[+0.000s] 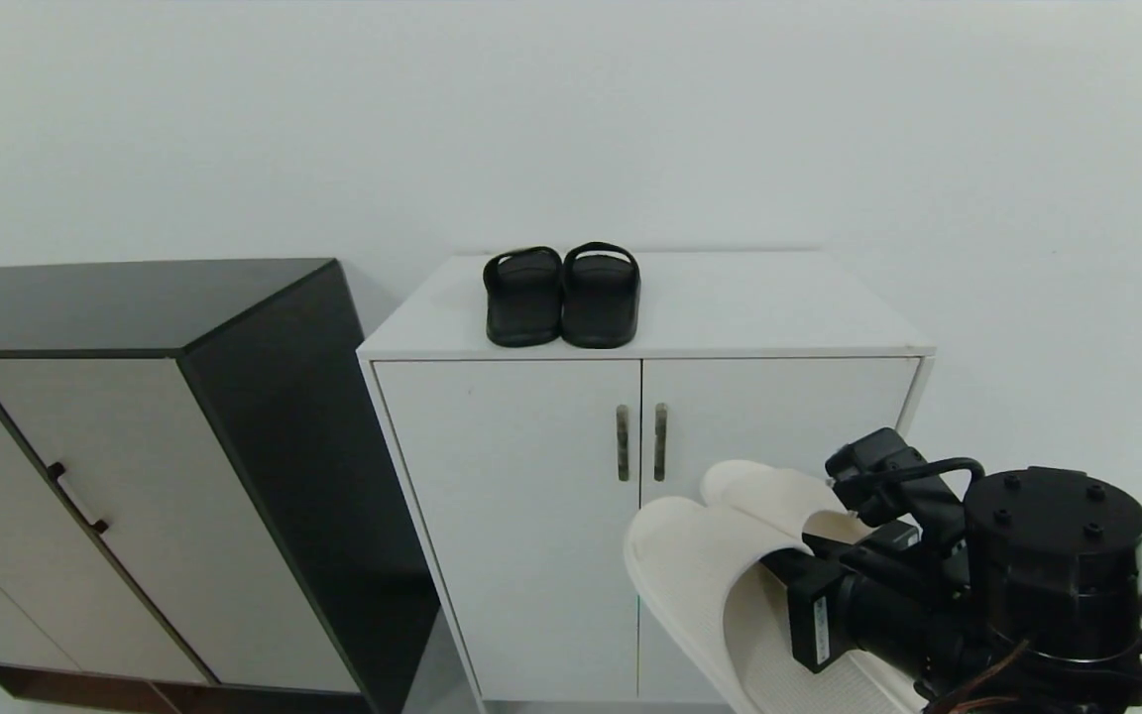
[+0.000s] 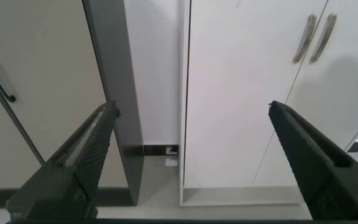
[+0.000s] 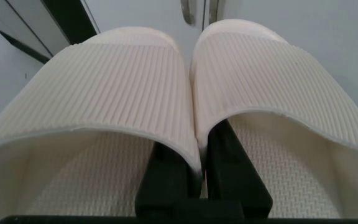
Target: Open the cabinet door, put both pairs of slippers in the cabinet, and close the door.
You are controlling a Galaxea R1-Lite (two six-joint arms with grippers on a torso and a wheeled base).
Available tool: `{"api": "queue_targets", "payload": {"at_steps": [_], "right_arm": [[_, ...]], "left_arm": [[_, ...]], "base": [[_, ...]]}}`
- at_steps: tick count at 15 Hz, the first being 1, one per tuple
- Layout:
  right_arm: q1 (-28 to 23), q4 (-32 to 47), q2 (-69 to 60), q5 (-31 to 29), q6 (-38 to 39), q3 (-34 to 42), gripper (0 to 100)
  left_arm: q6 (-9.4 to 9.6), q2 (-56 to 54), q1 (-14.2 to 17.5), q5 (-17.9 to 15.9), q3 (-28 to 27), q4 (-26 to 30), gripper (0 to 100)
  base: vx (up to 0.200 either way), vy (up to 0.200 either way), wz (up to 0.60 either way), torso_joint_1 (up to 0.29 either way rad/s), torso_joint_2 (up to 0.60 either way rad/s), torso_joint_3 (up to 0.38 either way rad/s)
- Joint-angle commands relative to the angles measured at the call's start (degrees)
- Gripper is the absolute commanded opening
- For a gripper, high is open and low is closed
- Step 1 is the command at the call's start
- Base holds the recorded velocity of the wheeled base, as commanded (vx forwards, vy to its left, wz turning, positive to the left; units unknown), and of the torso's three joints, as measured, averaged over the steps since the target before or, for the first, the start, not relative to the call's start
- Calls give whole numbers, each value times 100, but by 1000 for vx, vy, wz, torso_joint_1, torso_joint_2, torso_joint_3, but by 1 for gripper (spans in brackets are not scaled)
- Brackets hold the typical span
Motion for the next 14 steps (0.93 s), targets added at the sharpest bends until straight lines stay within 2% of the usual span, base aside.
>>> {"api": "queue_targets", "payload": {"at_steps": [1, 12, 13, 14], "right_arm": [[1, -3, -2, -4, -3, 6, 0], [1, -152, -37, 5, -29, 138, 0], [1, -161, -46, 14, -117, 155, 0], [1, -170, -46, 23, -170, 164, 0]], "left_arm": [[-2, 7, 4, 1, 0, -1, 100], [-37, 7, 4, 19, 0, -1, 100], [-54, 7, 4, 63, 0, -1, 100], [-72, 7, 4, 274, 0, -10, 100]], "base": [[0, 0, 0, -178, 481, 310], [0, 0, 0, -135, 469, 335], [0, 0, 0, -90, 452, 369], [0, 0, 0, -36, 452, 383]]}}
